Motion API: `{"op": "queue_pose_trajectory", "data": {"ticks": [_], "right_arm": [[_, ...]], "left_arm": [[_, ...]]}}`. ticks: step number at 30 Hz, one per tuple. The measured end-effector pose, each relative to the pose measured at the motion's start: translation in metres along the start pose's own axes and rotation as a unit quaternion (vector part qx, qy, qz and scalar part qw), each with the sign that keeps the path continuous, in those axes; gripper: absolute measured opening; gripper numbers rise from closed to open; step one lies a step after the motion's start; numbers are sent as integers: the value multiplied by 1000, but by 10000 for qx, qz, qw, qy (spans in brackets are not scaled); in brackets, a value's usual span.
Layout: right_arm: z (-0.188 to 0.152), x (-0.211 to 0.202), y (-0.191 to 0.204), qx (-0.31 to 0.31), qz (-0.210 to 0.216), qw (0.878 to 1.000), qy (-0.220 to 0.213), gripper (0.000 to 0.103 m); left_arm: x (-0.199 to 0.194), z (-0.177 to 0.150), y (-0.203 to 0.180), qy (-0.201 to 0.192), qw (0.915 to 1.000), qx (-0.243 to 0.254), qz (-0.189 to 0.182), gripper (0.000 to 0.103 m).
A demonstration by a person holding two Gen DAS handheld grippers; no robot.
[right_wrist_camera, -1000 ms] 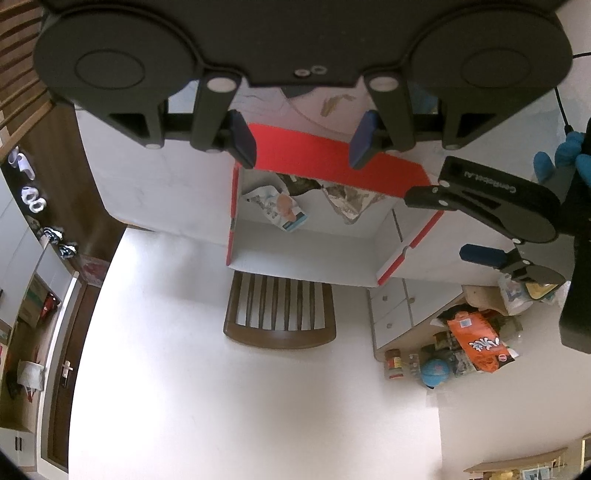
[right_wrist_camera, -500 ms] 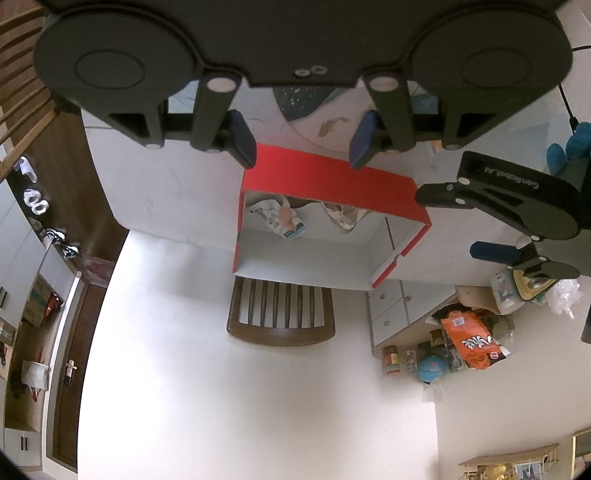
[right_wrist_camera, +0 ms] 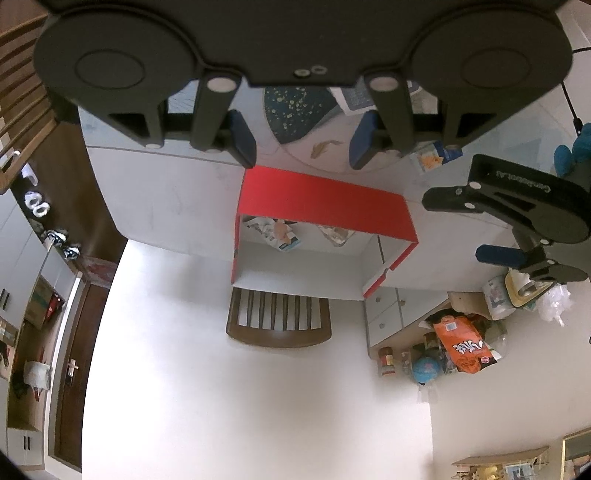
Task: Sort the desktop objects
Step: 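Withdraw both open grippers from the box back toward the item pile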
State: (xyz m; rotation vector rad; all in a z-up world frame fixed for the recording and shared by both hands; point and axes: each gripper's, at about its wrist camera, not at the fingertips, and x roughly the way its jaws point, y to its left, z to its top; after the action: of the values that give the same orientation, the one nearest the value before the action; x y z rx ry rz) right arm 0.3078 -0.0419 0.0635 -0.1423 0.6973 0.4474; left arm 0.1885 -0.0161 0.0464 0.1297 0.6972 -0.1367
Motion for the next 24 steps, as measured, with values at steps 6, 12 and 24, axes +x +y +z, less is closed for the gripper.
{"op": "queue_pose_trajectory", "data": {"ticks": [6, 12, 24], "right_arm": [[-11, -2, 4, 13, -22, 10000, 14, 55], [-28, 3, 8, 28, -74, 9999, 82, 55], [-52, 13, 18, -18, -28, 9997, 256, 56]], "left_arm": [[-8, -18, -1, -52, 10000, -24, 30, 103], [-12, -37, -1, -103, 9998, 19, 148, 103], [-9, -79, 8, 45, 9998, -83, 178, 103]]}}
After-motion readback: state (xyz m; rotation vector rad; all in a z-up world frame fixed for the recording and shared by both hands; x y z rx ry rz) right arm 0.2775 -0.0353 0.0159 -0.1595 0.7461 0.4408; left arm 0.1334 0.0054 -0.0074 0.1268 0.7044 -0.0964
